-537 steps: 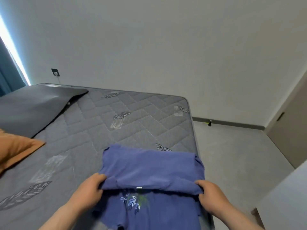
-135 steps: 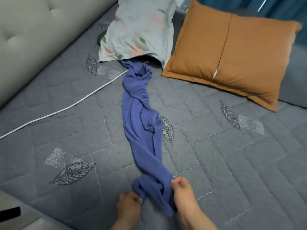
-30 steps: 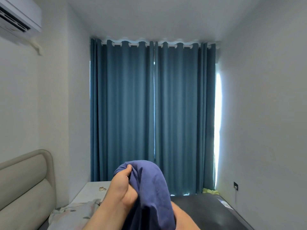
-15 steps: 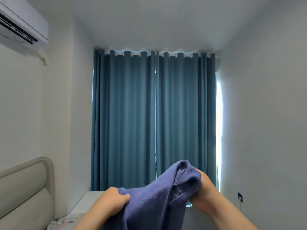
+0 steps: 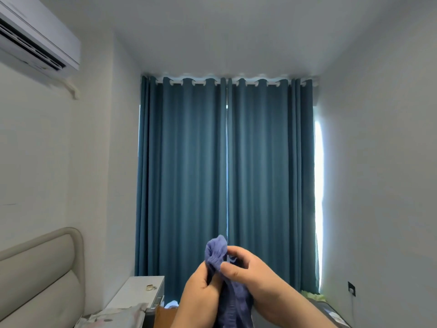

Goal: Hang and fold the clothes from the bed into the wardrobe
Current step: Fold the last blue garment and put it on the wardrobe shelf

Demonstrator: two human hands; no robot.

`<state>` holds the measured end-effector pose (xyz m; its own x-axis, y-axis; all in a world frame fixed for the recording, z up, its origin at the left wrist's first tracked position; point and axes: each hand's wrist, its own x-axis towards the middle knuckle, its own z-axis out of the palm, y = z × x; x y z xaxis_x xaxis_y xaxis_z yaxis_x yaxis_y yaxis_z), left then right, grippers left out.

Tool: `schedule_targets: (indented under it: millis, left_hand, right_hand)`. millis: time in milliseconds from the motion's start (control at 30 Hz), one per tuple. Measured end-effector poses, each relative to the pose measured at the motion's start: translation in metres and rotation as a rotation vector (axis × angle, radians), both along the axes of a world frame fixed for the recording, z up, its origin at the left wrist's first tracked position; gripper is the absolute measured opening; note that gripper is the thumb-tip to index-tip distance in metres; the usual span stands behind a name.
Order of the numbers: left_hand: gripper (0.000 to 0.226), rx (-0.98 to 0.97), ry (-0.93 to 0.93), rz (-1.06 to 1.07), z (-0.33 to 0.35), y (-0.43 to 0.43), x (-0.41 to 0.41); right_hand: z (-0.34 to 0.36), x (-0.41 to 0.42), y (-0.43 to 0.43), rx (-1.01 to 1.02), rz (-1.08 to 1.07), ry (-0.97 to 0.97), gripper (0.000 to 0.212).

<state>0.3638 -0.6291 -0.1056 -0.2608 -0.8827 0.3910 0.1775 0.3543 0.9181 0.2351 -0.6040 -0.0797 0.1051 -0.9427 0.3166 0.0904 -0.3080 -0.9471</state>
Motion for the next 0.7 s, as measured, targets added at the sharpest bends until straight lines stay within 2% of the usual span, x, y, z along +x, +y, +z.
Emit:
schedule_targets:
  millis: [33, 100, 200, 267, 333, 367, 500, 567, 633, 700]
  left_hand:
    - [0.028, 0.032, 0.029, -0.062, 0.002, 0.0, 0.001]
    - [0.027, 0.041, 0.001, -0.057, 0.01, 0.001, 0.006]
    - [0.027, -0.095, -0.142, 0.222, 0.018, -0.009, 0.018]
    - [0.031, -0.256, -0.35, 0.46, 0.021, -0.017, 0.027]
    - [0.025, -0.371, -0.552, 0.579, 0.025, -0.021, 0.034]
    - [0.024, -0.377, -0.574, 0.595, 0.028, -0.023, 0.037]
    - [0.027, -0.313, -0.386, 0.52, 0.051, -0.022, 0.039]
    - [0.025, -0.346, -0.374, 0.508, 0.065, -0.022, 0.039]
    - [0.025, -0.348, -0.39, 0.487, 0.077, -0.022, 0.038]
    - [0.026, -0.288, -0.37, 0.473, 0.087, -0.023, 0.036]
  right_hand:
    - [0.0, 0.0, -0.001, -0.03, -0.036, 0.078, 0.036]
    - [-0.001, -0.005, -0.004, -0.028, -0.107, 0.087, 0.02]
    - [-0.002, -0.013, -0.003, 0.01, -0.147, 0.02, 0.013]
    - [-0.001, -0.019, -0.003, -0.038, -0.23, 0.05, 0.016]
    - [0.001, -0.024, -0.003, -0.118, -0.285, 0.094, 0.02]
    - [0.003, -0.026, -0.004, -0.133, -0.274, 0.1, 0.021]
    - [0.003, -0.025, -0.008, -0.115, -0.253, 0.2, 0.026]
    - [0.001, -0.022, -0.01, -0.13, -0.293, 0.228, 0.026]
    - [-0.002, -0.017, -0.011, -0.179, -0.381, 0.239, 0.022]
    - [-0.003, -0.011, -0.006, -0.282, -0.563, 0.239, 0.021]
